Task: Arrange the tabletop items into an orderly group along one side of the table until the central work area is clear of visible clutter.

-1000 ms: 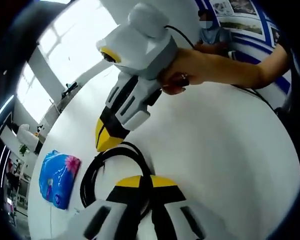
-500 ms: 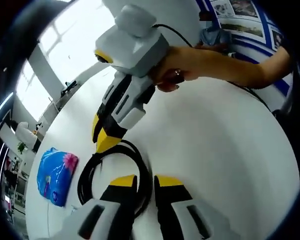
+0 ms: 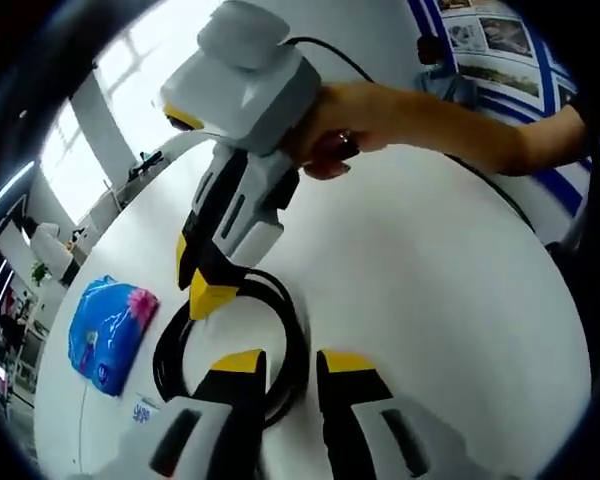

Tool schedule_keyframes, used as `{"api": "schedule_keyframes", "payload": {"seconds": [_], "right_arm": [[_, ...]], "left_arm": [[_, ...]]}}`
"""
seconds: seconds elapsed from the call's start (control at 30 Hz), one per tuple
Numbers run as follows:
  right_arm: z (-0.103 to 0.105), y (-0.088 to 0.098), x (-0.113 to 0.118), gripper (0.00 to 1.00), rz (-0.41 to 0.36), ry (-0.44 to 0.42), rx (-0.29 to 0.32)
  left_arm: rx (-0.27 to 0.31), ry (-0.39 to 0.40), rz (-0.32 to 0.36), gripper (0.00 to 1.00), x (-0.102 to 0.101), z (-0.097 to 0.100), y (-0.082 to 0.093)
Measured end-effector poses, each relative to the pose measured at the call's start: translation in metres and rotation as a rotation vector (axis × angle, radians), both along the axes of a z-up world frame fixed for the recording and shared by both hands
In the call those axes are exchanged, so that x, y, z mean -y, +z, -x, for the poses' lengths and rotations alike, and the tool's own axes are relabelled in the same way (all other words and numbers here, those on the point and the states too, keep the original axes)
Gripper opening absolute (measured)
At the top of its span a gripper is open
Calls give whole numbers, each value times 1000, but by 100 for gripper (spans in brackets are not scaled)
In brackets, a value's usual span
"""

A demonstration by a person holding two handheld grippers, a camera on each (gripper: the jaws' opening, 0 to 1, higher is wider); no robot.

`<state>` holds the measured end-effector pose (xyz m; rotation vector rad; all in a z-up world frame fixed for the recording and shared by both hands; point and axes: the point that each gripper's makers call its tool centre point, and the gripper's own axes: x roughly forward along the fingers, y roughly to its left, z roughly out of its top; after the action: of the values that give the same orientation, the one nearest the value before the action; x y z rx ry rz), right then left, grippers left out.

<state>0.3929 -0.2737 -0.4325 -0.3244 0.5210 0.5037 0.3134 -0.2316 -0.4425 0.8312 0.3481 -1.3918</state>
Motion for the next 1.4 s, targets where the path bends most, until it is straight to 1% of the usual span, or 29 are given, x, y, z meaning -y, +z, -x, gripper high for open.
{"api": "schedule_keyframes", "payload": {"seconds": [0.13,0.2,0.23,0.3,0.33,0.37,0.4,0.43,0.47,0.53,0.6,0.73,0.8,0.87,0.9,0.97,1.0,1.03,1.13,1.2,1.23,1.3,1.4], "right_arm": [[-3,-6,0,21,3,-1,-24],[-6,-8,2,21,8,-13,-19],[-6,-9,3,21,9,-15,-23],[-5,-12,2,21,3,-10,-35],[-5,-13,4,21,-6,-13,-39],[-5,-14,5,20,-4,-17,-40],[-6,-16,7,18,0,-19,-40],[-5,-15,4,17,-28,-2,-42],[-5,-15,4,16,-35,-4,-44],[-7,-14,6,16,-29,-5,-33],[-8,-14,4,14,-20,20,-4],[-7,-13,5,13,-17,27,3],[-5,-13,5,12,8,51,16],[-5,-12,5,12,16,57,21],[-3,-11,6,12,25,66,28],[-2,-6,7,12,21,70,49],[-3,-1,7,12,10,68,73],[-1,1,8,12,3,62,71],[3,4,11,12,18,64,80],[6,6,12,12,28,67,84],[7,6,12,12,19,67,86],[9,6,12,12,21,62,88],[12,0,14,12,32,61,77]], "left_arm": [[-51,25,14,19,0,6,-3],[-85,52,30,19,0,8,-5],[-83,54,34,18,1,8,-5],[-68,57,43,16,0,1,2],[-36,61,55,14,2,-16,4],[-31,56,57,11,2,-18,4],[-78,7,49,11,4,-4,-1],[-71,16,52,11,4,-5,-1],[-57,44,54,11,2,-10,0],[-63,35,61,11,2,-10,1],[-74,47,77,11,2,-9,1],[-78,49,90,11,1,-6,1],[-77,49,89,10,1,-6,0],[-78,48,86,10,1,-6,0],[-74,48,80,10,1,-5,0],[-67,41,81,9,2,-3,1],[-65,42,86,9,3,-3,2],[-60,41,88,9,3,-3,3],[-43,39,109,9,6,-3,8],[-31,38,128,5,8,-4,12],[-47,37,117,5,6,0,11],[-48,33,120,5,7,1,12],[-46,27,107,5,7,2,9]]}}
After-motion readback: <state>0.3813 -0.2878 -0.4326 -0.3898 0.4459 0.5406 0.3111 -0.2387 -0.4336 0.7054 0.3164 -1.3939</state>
